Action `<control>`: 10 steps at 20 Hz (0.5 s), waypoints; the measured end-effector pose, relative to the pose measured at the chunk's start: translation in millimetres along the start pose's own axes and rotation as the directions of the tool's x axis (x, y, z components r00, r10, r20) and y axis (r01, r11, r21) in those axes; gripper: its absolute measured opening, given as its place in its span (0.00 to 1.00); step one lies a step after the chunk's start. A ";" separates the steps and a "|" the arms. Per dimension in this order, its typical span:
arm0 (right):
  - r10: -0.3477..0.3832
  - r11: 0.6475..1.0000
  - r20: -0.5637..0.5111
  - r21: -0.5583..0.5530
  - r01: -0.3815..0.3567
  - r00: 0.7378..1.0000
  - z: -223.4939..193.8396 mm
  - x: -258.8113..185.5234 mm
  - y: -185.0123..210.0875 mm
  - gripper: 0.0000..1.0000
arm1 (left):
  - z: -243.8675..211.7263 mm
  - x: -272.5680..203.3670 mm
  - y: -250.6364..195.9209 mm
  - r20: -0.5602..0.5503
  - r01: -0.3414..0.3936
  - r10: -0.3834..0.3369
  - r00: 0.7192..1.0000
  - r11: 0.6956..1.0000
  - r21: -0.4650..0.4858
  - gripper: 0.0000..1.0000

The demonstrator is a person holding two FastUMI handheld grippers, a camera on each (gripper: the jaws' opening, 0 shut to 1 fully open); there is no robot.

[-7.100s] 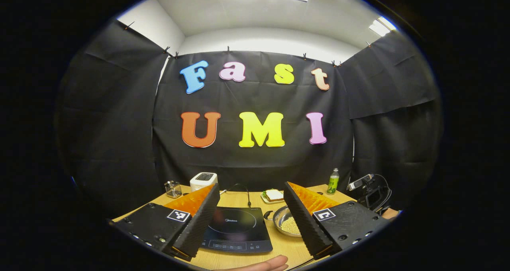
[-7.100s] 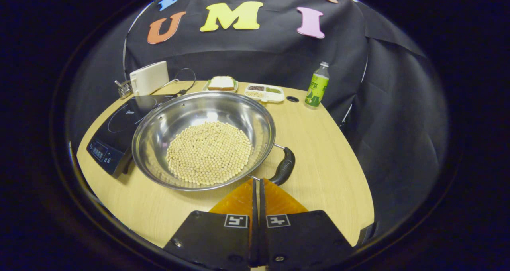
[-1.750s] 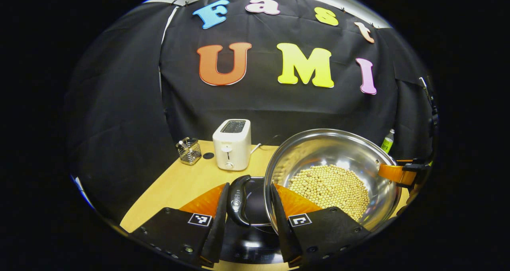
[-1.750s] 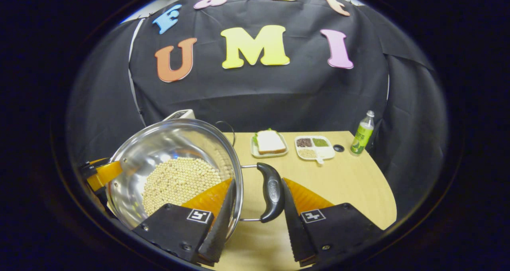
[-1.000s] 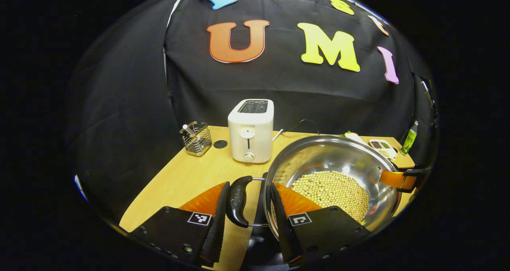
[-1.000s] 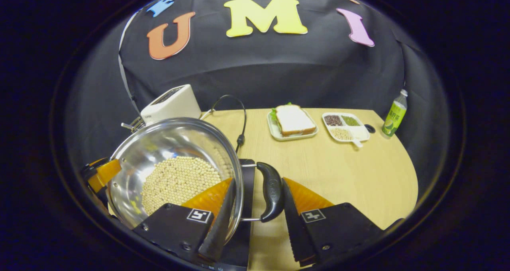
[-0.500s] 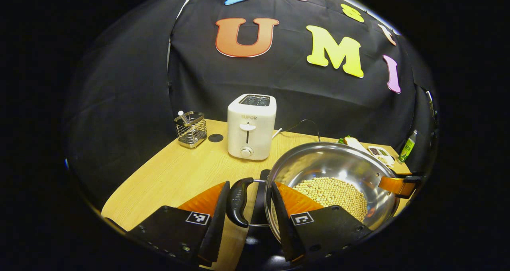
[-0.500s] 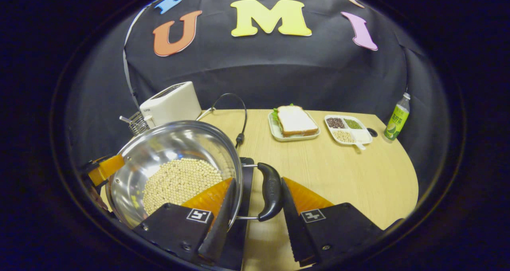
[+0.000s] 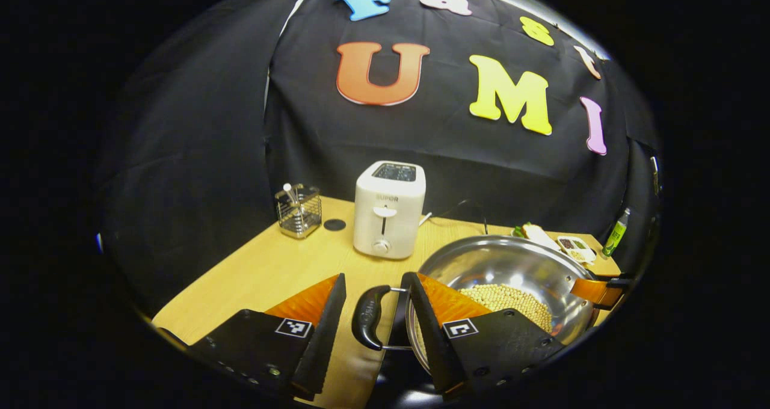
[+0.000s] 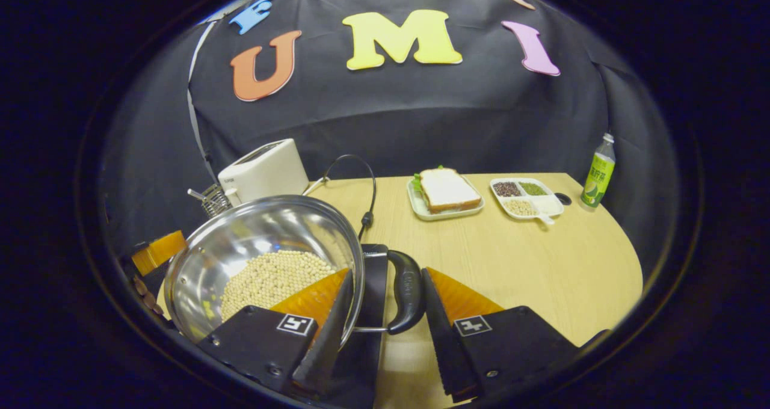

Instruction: First push the handle of the pot to place it horizontally, then grasp the pot with both hands and set it on the induction cooktop.

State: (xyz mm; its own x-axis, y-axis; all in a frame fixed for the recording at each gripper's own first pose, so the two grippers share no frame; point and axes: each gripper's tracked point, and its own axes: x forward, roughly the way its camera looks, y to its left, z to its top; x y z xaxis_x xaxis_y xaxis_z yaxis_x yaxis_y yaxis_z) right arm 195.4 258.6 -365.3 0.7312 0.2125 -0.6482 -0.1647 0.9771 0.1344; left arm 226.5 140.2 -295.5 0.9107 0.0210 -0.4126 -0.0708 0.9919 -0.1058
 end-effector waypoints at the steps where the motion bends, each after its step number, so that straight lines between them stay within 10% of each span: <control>1: -0.006 1.000 0.007 -0.005 0.006 1.000 -0.7 -4.0 -2.9 0.75 | 3.8 -5.3 0.6 0.016 0.001 -0.001 1.000 1.000 -0.001 0.66; 10: -0.023 1.000 0.091 -0.018 0.025 0.996 6.5 -61.5 -18.8 0.95 | 20.1 -62.3 -2.1 0.082 -0.023 0.019 0.996 0.999 0.049 0.90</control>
State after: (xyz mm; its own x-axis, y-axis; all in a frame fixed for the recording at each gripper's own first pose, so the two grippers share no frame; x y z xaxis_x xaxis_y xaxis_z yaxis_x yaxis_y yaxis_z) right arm 157.9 227.2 -323.1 0.7918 0.1896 -0.5807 -0.1585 0.9818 0.1045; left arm 178.2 139.3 -251.4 0.9396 0.0498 -0.3387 -0.0715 0.9961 -0.0521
